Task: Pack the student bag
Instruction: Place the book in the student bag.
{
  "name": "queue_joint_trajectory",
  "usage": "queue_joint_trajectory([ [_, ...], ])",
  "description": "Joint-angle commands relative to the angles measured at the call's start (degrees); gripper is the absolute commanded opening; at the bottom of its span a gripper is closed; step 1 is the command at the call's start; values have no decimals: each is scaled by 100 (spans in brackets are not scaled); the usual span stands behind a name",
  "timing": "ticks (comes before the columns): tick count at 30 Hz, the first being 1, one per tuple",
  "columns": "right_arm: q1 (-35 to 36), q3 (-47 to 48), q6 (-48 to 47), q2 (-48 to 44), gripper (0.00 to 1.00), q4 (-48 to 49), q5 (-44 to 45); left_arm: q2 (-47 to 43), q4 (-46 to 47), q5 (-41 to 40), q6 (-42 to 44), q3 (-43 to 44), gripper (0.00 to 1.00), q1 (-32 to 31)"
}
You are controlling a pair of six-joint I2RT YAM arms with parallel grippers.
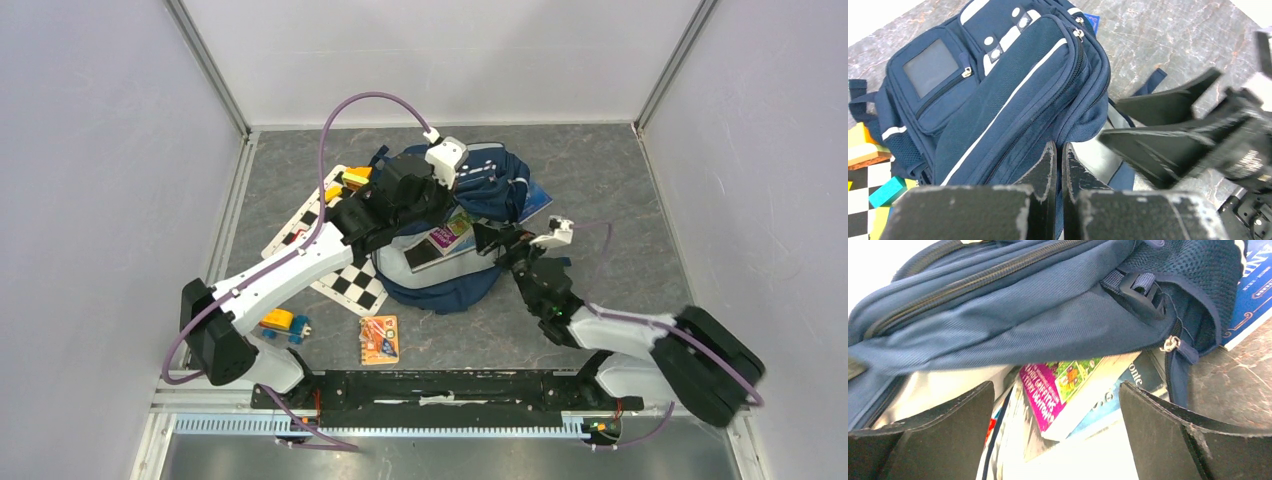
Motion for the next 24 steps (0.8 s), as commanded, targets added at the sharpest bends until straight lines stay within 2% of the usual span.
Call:
queue_joint_trajectory([
  [1, 9, -513, -942, -1341, 98, -694, -168, -165, 338, -815, -224, 428, 2, 152],
  [6, -764, 138, -2364, -2302, 98, -3280, -979, -341, 261, -1538, -231, 403, 2, 318],
  [11, -2157, 942, -3793, -1987, 98, -4674, -2252, -506, 287, -1662, -423, 300, 2, 616],
  [16, -2799, 1694, -4746, -842, 98, -5148, -3138, -595, 318, -1614, -534, 229, 2, 831],
  [20, -2842, 2327, -5686, 241, 98, -5272, -3820, -649, 353, -1586, -564, 188, 2, 982],
  [24, -2845, 2738, -6406, 946, 98, -5302, -4103, -632, 376, -1425, -673, 155, 2, 1186],
])
